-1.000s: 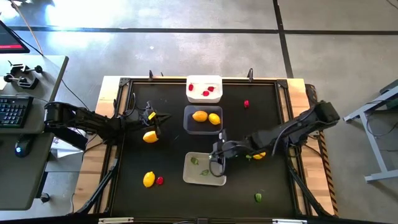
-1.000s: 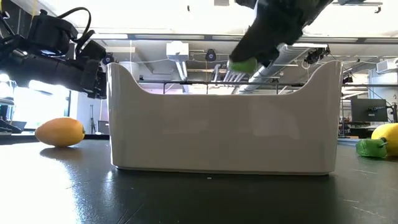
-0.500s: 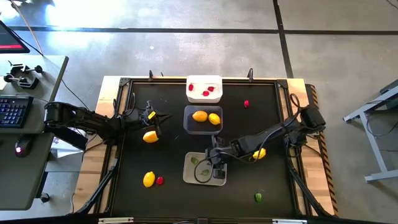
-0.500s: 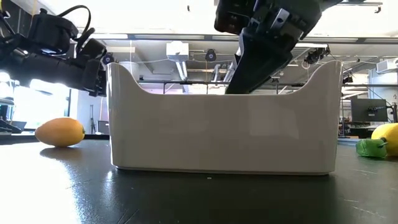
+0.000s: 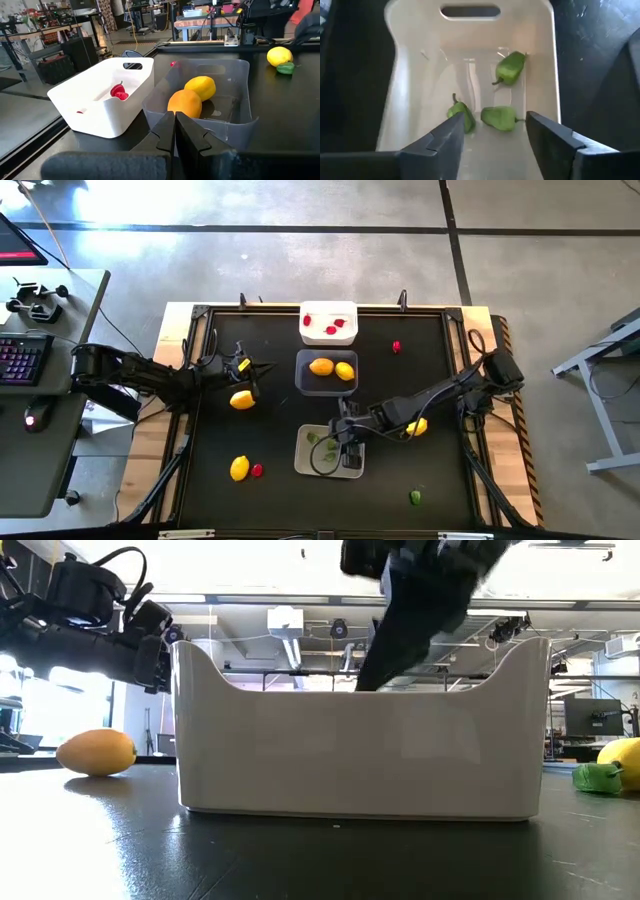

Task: Sort produce into baskets
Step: Put the yellow lemon into the transparent bin

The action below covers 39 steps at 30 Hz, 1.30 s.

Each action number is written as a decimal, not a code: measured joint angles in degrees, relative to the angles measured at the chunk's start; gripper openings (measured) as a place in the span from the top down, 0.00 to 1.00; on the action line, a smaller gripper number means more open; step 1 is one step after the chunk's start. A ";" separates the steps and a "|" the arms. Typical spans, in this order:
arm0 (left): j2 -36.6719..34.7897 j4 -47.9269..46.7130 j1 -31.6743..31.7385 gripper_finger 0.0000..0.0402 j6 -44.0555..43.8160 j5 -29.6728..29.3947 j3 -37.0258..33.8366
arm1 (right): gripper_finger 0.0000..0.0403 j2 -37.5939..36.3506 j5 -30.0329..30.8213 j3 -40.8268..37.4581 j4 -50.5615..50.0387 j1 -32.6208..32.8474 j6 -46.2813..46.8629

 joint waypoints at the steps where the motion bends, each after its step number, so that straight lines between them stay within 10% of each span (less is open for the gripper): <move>1: 0.00 0.00 0.02 1.00 0.02 0.00 0.00 | 0.48 -0.11 0.35 1.37 -1.88 0.08 0.12; 9: 0.01 -0.15 0.01 1.00 0.06 0.15 0.02 | 0.40 -0.68 11.07 16.14 -34.24 3.17 8.43; 16: 0.01 -0.26 0.00 1.00 -0.02 0.20 0.02 | 0.40 -0.70 8.92 15.24 -54.99 4.98 16.24; 39: 0.01 -1.70 0.01 1.00 0.04 0.63 0.02 | 0.40 -0.68 -7.88 -8.11 -53.34 1.84 -0.57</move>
